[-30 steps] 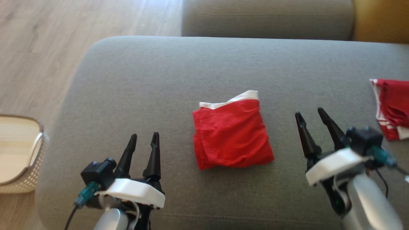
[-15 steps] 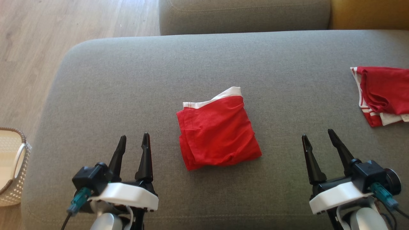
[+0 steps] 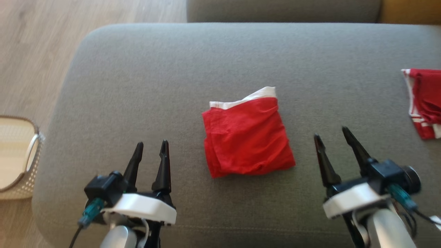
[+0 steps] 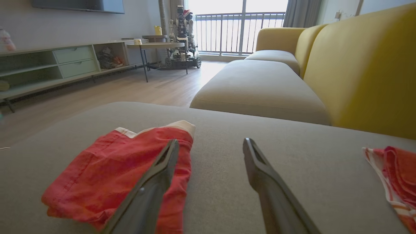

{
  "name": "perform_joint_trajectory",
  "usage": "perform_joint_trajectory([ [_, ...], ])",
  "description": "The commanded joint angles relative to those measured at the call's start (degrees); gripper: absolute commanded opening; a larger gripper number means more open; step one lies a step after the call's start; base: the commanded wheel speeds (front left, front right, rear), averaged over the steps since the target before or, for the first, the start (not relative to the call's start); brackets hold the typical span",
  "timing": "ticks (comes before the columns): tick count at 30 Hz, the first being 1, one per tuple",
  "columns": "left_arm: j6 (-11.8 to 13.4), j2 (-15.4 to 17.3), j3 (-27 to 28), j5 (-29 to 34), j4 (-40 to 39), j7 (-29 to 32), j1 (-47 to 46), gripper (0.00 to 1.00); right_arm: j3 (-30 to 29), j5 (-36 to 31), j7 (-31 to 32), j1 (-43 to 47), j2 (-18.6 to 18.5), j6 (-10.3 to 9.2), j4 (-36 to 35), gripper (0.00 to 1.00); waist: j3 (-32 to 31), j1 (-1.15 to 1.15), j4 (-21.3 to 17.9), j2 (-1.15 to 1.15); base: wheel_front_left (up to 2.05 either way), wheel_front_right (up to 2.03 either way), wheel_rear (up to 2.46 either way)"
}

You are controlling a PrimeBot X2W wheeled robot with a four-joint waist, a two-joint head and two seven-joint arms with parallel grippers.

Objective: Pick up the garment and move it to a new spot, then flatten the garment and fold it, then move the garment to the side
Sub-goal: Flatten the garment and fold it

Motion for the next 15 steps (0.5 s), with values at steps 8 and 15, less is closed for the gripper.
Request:
perform_joint_trajectory([
  [8, -0.12, 0.12, 0.68, -0.97, -2.31, -0.52, -5.6, 1.0, 10.58, 2.64, 0.16, -11.58, -2.05, -0.01, 7.32, 0.0, 5.29, 0.0, 6.01, 0.0, 0.0, 0.0, 0.0],
  [15, 0.46, 0.12, -0.73, -2.5, -2.54, -0.52, -7.14, 1.0, 14.11, 3.87, 1.36, -19.66, -5.57, -0.01, 17.62, 0.0, 8.21, 0.0, 11.02, 0.0, 0.0, 0.0, 0.0],
])
